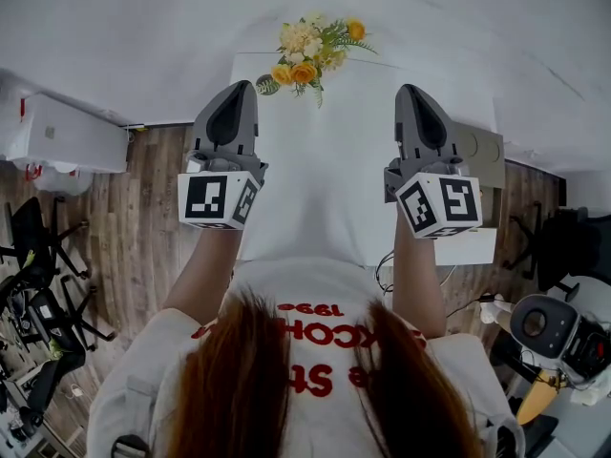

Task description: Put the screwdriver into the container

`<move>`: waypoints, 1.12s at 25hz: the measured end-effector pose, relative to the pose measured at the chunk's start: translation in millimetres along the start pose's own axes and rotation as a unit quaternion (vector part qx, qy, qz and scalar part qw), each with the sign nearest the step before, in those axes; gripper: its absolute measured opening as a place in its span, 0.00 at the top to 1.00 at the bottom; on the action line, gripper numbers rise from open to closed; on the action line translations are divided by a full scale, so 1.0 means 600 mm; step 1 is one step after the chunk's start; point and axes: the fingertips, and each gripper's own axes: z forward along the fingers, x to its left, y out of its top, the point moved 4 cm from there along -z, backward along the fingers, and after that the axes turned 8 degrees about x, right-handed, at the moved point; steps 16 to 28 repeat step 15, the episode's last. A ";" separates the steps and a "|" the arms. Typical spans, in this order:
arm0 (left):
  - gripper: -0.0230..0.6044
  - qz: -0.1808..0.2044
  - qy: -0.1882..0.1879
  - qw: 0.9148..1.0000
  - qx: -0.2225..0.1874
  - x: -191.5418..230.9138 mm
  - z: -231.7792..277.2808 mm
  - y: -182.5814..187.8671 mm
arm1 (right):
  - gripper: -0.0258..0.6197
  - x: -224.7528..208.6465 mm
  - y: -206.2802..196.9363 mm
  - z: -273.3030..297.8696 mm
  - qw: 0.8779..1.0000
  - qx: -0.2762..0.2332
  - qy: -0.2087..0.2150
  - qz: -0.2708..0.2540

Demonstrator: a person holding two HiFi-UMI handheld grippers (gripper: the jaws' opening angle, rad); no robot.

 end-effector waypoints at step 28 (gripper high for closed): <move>0.95 0.002 -0.007 1.000 -0.003 -0.003 -0.001 0.007 | 0.96 0.025 0.006 0.009 1.000 -0.002 0.004 -0.013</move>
